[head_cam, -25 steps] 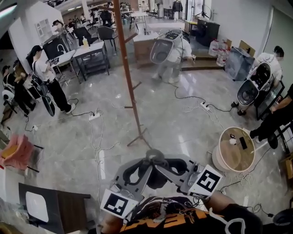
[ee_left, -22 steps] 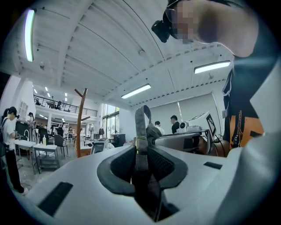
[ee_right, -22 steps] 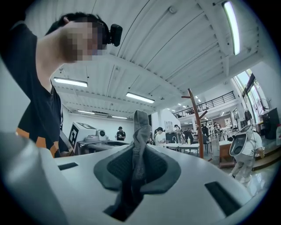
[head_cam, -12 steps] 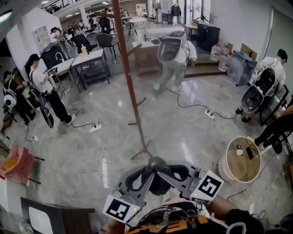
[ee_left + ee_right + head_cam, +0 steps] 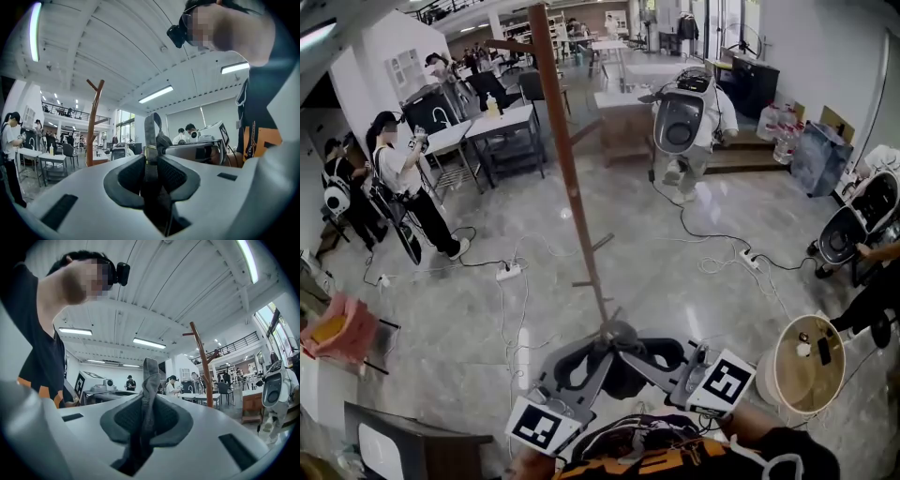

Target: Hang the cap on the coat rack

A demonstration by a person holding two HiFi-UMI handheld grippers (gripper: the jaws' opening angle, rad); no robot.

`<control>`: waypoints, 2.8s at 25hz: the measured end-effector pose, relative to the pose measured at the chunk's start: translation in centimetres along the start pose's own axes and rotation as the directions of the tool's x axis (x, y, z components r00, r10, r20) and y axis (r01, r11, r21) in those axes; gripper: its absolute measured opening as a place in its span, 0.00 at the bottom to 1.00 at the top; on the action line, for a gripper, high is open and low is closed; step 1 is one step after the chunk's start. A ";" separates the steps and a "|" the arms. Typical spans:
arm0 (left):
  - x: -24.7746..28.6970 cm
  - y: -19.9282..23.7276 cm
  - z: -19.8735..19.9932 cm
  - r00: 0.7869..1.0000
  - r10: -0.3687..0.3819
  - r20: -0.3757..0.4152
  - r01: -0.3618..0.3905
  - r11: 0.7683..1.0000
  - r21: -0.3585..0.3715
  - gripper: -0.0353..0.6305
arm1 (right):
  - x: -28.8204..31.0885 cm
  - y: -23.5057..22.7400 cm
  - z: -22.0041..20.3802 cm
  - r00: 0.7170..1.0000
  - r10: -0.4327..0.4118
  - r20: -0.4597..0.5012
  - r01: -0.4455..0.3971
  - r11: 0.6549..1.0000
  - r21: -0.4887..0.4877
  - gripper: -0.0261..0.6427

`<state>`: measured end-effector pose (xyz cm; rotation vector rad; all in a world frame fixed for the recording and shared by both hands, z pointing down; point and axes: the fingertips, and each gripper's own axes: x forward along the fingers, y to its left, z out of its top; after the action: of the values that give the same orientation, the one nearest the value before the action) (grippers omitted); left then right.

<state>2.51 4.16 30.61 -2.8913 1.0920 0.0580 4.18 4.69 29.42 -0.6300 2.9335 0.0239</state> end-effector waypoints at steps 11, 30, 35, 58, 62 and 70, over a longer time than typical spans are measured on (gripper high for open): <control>4.3 8.1 -0.6 0.998 0.062 -0.029 -0.062 0.998 0.001 0.20 | 5.3 -7.6 -1.2 0.999 0.034 -0.018 -0.034 0.999 0.012 0.14; 11.2 22.6 -1.0 0.999 0.008 -0.047 -0.009 1.000 -0.018 0.20 | 15.9 -19.9 -1.0 0.999 -0.032 -0.018 0.033 0.998 0.055 0.14; 12.2 23.9 -0.9 0.998 0.036 -0.045 -0.036 0.999 -0.008 0.20 | 16.5 -21.5 -1.0 1.000 0.003 -0.018 -0.002 0.998 0.059 0.14; 16.5 28.9 -2.0 0.997 0.065 -0.029 -0.065 0.998 -0.016 0.20 | 19.0 -27.5 -3.0 0.998 0.017 -0.065 -0.010 0.995 0.099 0.14; 17.0 29.4 -2.4 0.996 0.092 -0.008 -0.092 0.996 0.003 0.20 | 19.3 -28.2 -3.4 0.998 0.005 -0.069 0.002 0.995 0.100 0.14; 17.5 31.2 -3.9 0.994 0.108 -0.021 -0.108 0.994 -0.003 0.20 | 20.4 -29.7 -4.9 0.996 -0.022 -0.083 0.030 0.995 0.091 0.14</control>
<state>-4.97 -31.00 32.54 -2.8402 1.2529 0.0346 -2.69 -30.91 31.80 -0.6701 2.9832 -0.1430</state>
